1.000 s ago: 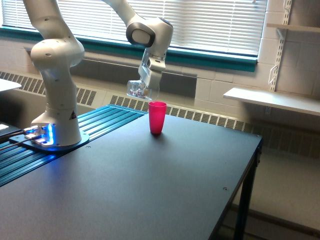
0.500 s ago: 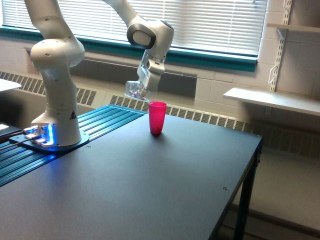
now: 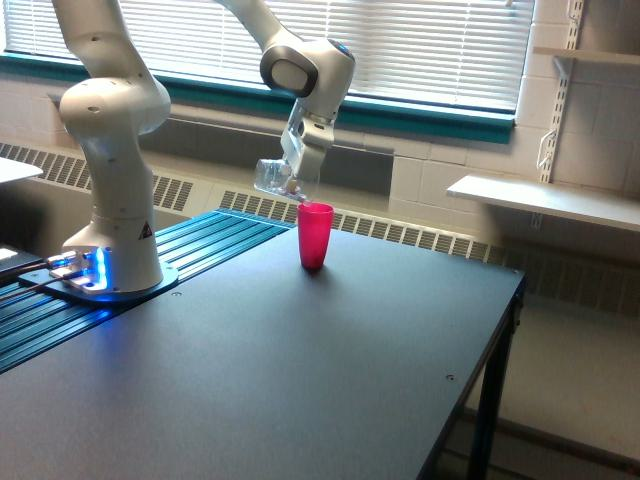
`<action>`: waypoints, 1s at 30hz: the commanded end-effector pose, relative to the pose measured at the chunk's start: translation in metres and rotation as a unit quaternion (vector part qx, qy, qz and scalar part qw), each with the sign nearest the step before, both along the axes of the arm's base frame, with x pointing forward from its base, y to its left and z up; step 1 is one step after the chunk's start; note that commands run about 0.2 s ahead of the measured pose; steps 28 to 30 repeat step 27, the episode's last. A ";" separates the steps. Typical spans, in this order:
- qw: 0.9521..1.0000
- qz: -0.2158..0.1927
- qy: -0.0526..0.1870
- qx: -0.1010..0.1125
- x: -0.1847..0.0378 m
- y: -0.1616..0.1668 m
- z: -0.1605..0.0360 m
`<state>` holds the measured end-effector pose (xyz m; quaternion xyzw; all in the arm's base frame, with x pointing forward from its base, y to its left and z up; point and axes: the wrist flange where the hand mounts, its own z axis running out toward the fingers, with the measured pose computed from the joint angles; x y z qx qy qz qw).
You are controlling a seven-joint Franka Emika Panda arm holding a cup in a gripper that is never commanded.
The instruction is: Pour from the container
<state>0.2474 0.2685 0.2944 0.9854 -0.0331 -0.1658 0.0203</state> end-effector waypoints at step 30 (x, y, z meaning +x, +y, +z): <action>0.999 -0.044 -0.014 -0.012 0.017 0.003 0.005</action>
